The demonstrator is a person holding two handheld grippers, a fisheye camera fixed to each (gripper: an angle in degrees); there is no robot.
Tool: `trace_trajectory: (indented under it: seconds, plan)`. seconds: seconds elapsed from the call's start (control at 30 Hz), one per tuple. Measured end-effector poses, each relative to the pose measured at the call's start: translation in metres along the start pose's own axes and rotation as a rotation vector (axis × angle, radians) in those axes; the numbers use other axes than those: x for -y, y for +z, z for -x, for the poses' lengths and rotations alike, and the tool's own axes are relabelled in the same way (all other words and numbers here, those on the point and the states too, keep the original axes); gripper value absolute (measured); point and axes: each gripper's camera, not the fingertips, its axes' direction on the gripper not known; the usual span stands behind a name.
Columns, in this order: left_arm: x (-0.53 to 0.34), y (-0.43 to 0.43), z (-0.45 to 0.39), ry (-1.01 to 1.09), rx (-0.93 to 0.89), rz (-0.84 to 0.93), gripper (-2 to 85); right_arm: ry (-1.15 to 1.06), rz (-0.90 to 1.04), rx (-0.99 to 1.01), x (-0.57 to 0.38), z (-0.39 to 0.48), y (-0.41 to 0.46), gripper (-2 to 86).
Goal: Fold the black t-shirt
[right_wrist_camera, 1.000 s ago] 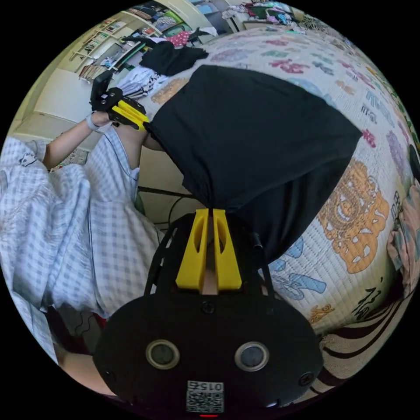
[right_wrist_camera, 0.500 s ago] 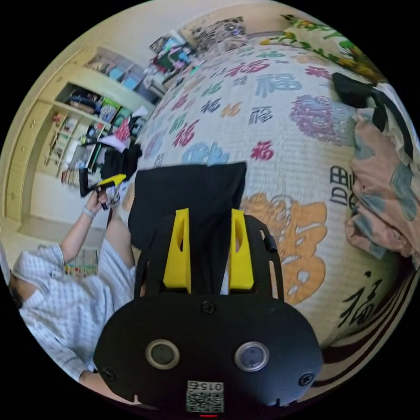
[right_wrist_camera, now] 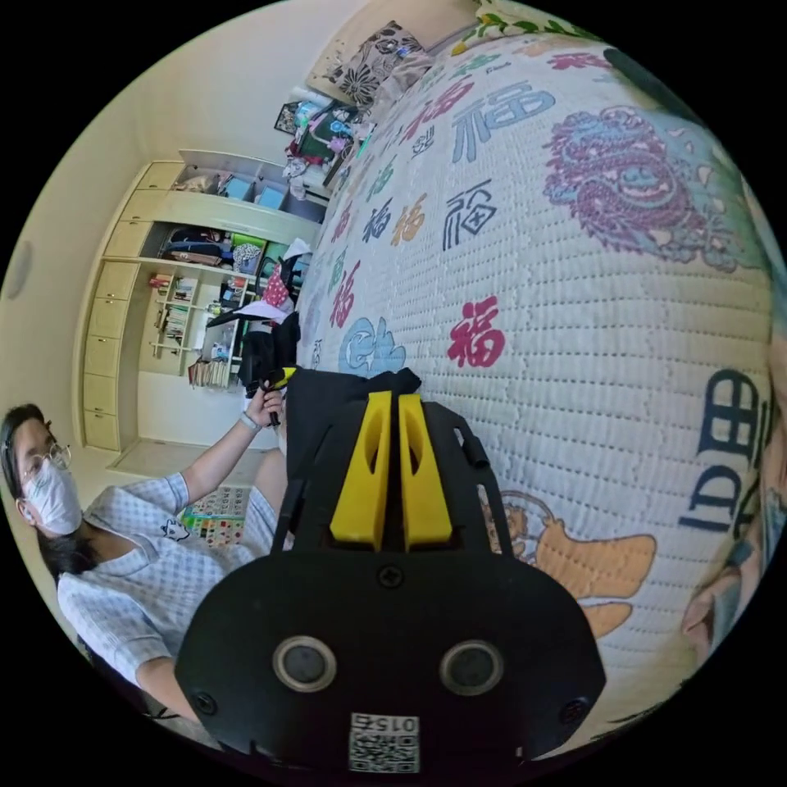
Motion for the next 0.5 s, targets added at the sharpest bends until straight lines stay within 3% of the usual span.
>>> trace_trajectory:
  seconds: [0.4,0.5]
  plan:
    - [0.03,-0.045,-0.02,0.111,0.024,-0.05,1.1,-0.027,-0.105,-0.116,0.034,0.021,-0.01,0.8]
    - [0.029,-0.038,-0.02,0.067,0.152,0.025,4.7,0.034,-0.084,-0.12,0.046,0.019,0.006,3.5]
